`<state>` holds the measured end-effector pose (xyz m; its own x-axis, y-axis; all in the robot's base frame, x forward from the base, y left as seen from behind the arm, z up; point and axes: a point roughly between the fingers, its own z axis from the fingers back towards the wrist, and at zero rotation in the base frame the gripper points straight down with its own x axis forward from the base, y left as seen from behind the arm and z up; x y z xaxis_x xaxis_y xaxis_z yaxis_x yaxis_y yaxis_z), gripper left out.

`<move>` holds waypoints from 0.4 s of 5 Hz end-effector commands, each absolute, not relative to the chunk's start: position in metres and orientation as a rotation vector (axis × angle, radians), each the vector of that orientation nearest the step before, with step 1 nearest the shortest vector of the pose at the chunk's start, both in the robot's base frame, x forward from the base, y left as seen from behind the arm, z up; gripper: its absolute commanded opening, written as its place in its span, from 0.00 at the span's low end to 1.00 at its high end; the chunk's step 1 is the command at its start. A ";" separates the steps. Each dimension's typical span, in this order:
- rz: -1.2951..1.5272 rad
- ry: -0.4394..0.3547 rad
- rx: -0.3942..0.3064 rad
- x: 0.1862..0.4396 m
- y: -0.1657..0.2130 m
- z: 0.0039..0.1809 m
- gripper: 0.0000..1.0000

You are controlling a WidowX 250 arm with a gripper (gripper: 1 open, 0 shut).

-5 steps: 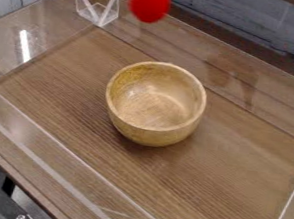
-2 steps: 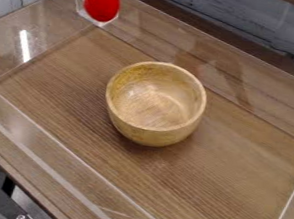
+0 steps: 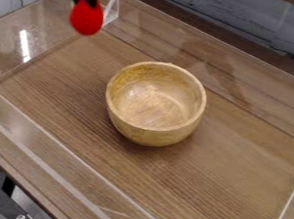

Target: Move the red fruit to the left side of the table

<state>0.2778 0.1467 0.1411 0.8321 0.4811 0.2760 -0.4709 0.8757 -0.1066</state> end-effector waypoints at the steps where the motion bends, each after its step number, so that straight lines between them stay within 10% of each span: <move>1: 0.445 -0.329 -0.020 0.284 0.153 0.136 0.00; 2: 0.436 -0.327 -0.017 0.296 0.145 0.132 0.00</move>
